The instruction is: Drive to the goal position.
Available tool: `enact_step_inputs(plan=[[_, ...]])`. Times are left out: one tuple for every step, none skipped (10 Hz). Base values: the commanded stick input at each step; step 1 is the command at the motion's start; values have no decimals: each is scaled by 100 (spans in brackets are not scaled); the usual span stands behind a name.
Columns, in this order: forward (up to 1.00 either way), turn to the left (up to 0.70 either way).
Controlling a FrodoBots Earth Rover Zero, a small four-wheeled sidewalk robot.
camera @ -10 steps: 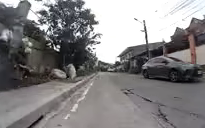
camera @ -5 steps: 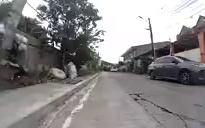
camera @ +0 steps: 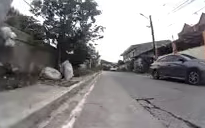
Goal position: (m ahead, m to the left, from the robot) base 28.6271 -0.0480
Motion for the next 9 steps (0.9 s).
enact_step_inputs(plan=[[100,0],[100,0],[100,0],[100,0],[100,-5],[100,-20],[100,-34],[100,-15],[100,0]])
